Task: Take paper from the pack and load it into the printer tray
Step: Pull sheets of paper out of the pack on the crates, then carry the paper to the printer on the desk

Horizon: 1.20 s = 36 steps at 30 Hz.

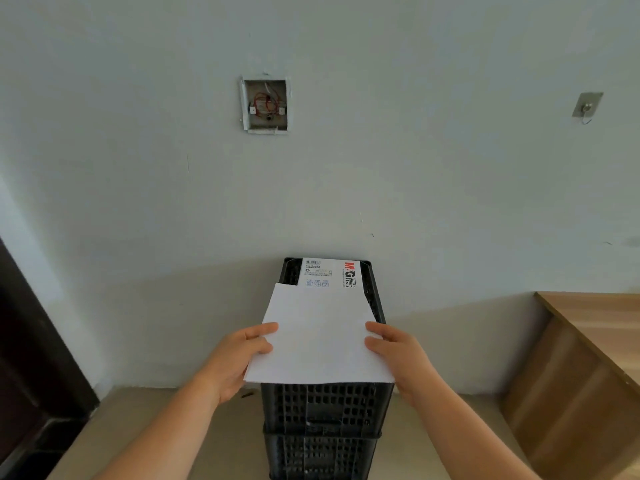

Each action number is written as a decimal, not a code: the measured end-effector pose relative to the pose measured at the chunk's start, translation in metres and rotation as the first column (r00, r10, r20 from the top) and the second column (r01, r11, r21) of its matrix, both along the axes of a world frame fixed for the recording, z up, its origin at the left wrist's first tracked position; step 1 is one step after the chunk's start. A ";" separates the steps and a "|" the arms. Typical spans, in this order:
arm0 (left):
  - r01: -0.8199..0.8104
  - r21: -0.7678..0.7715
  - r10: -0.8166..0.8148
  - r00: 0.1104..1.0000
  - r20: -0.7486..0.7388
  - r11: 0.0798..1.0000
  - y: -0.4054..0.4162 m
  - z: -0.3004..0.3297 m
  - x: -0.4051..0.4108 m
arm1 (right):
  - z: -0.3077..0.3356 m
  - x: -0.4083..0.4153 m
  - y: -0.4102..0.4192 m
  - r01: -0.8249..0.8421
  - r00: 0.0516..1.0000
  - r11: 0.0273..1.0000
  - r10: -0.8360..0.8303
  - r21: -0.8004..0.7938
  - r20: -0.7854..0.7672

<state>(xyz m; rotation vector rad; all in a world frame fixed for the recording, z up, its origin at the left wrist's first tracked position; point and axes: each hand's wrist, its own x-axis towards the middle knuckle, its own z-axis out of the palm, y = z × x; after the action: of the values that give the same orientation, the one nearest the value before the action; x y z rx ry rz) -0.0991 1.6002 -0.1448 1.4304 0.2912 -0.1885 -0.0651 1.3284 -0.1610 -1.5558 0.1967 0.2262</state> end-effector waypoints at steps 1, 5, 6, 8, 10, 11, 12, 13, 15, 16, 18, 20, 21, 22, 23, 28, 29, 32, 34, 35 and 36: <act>0.005 0.005 -0.005 1.000 0.021 1.000 -0.003 0.006 -0.002 | 0.006 -0.004 -0.003 -0.008 0.999 1.000 0.008 -0.001 0.045; 0.007 0.077 -0.017 0.992 0.128 0.997 -0.017 0.022 -0.006 | 0.022 -0.015 -0.020 -0.037 0.982 0.999 0.042 -0.029 0.183; -0.002 0.087 -0.012 0.987 0.160 0.996 -0.021 0.025 -0.006 | 0.023 -0.016 -0.024 -0.039 0.978 0.999 0.044 -0.032 0.205; -0.016 0.102 -0.007 0.975 0.222 0.995 -0.030 0.032 -0.007 | 0.026 -0.017 -0.031 -0.018 0.969 1.000 0.023 -0.022 0.244; -0.029 0.122 -0.007 0.960 0.279 0.992 -0.039 0.038 -0.006 | 0.029 -0.016 -0.036 0.024 0.957 1.000 -0.021 -0.006 0.288; -0.043 0.135 -0.001 0.951 0.309 0.990 -0.044 0.039 -0.003 | 0.031 -0.015 -0.037 0.047 0.952 0.999 -0.044 -0.003 0.304; -0.061 0.145 0.008 0.942 0.336 0.988 -0.049 0.040 0.000 | 0.032 -0.014 -0.037 0.072 0.945 0.997 -0.066 -0.007 0.320; -0.079 0.153 0.018 0.932 0.363 0.985 -0.054 0.040 0.005 | 0.033 -0.013 -0.037 0.100 0.938 0.995 -0.091 -0.009 0.333; -0.107 0.203 0.013 0.908 0.418 0.973 -0.062 0.040 0.017 | 0.032 -0.006 -0.036 0.148 0.920 0.989 -0.132 -0.016 0.369; -0.127 0.257 -0.001 0.896 0.445 0.958 -0.066 0.041 0.025 | 0.031 -0.001 -0.036 0.170 0.912 0.985 -0.148 -0.023 0.383; -0.173 0.359 -0.028 0.871 0.491 0.917 -0.073 0.041 0.043 | 0.033 0.009 -0.036 0.217 0.893 0.975 -0.176 -0.052 0.414; -0.189 0.391 -0.041 0.859 0.511 0.901 -0.082 0.042 0.060 | 0.036 0.020 -0.037 0.272 0.878 0.959 -0.213 -0.080 0.429; -0.187 0.391 -0.044 0.858 0.512 0.901 -0.085 0.041 0.070 | 0.037 0.027 -0.037 0.296 0.873 0.951 -0.229 -0.094 0.430; -0.183 0.388 -0.046 0.858 0.511 0.903 -0.089 0.040 0.080 | 0.038 0.033 -0.037 0.316 0.871 0.942 -0.241 -0.112 0.429; -0.177 0.388 -0.049 0.862 0.505 0.904 -0.092 0.038 0.091 | 0.038 0.039 -0.038 0.333 0.867 0.933 -0.247 -0.135 0.432; -0.092 0.387 -0.120 0.864 0.490 0.918 -0.108 0.031 0.135 | 0.035 0.065 -0.050 0.447 0.834 0.841 -0.269 -0.305 0.482; -0.067 0.386 -0.145 0.857 0.495 0.920 -0.113 0.030 0.142 | 0.034 0.067 -0.053 0.468 0.829 0.822 -0.282 -0.325 0.482; 0.000 0.413 -0.237 0.820 0.521 0.911 -0.132 0.027 0.158 | 0.031 0.070 -0.064 0.533 0.808 0.778 -0.350 -0.334 0.474; 0.031 0.414 -0.265 0.811 0.521 0.910 -0.149 0.025 0.167 | 0.029 0.068 -0.075 0.567 0.796 0.752 -0.394 -0.337 0.460; 0.048 0.416 -0.279 0.811 0.515 0.908 -0.158 0.024 0.170 | 0.028 0.066 -0.083 0.578 0.793 0.740 -0.410 -0.344 0.451; 0.068 0.419 -0.296 0.809 0.509 0.905 -0.167 0.023 0.173 | 0.028 0.064 -0.092 0.591 0.787 0.727 -0.424 -0.350 0.448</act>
<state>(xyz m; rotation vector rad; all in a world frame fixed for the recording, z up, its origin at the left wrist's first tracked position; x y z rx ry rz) 0.0734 1.4331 -0.1217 1.8348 -0.3274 0.1509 -0.0015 1.2360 -0.1328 -1.9281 0.4316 -0.5860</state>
